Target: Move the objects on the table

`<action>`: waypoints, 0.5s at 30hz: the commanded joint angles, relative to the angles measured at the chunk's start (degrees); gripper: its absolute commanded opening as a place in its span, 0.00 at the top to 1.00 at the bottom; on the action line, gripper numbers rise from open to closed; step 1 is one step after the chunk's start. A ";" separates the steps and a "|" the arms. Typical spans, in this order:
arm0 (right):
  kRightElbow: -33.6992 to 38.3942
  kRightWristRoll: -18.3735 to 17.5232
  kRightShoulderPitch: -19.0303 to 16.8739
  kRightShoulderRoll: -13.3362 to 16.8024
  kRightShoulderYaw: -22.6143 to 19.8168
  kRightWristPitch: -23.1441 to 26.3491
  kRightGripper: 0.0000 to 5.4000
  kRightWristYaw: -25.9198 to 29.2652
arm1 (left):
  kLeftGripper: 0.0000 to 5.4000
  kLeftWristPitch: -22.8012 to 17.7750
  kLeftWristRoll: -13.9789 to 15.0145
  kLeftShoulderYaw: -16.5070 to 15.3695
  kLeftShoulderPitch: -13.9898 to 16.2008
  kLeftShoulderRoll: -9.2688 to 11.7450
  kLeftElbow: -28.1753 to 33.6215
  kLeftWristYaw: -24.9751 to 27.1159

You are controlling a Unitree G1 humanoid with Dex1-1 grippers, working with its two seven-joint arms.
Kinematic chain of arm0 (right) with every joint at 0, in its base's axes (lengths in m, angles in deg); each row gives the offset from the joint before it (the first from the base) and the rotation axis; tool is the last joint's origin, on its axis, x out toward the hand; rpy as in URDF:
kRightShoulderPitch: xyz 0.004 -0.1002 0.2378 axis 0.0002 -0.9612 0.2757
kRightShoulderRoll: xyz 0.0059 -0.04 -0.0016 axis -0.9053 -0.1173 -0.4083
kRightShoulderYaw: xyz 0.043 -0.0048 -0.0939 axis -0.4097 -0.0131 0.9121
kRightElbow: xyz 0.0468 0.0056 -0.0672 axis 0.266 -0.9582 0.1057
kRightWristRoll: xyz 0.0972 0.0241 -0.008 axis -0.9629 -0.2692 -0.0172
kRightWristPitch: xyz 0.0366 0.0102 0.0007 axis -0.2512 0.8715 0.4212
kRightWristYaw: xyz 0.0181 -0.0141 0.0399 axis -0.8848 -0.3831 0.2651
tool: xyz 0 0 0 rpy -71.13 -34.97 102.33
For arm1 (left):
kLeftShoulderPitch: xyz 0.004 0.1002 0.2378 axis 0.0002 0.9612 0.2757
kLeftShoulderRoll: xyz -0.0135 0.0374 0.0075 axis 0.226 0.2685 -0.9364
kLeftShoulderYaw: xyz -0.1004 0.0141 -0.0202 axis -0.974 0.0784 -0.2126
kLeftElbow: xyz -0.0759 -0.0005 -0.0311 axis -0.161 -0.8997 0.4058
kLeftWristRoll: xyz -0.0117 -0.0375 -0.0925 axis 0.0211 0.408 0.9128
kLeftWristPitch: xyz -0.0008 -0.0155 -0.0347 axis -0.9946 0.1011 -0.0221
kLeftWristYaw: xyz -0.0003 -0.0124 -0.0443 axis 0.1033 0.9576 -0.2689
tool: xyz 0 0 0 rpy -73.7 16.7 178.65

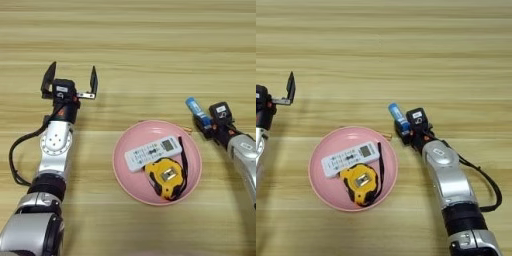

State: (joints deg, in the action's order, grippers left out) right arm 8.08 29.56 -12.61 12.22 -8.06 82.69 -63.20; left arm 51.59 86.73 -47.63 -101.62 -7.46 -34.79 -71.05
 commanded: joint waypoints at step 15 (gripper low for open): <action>-1.13 -2.62 1.50 0.00 -1.54 3.21 0.74 3.00 | 0.00 0.16 -0.35 -0.19 -0.88 0.66 -0.39 -0.31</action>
State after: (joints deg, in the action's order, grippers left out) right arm 7.54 27.14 -12.05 12.11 -9.34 85.35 -60.25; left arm 51.59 86.74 -47.72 -101.63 -7.20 -34.80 -71.08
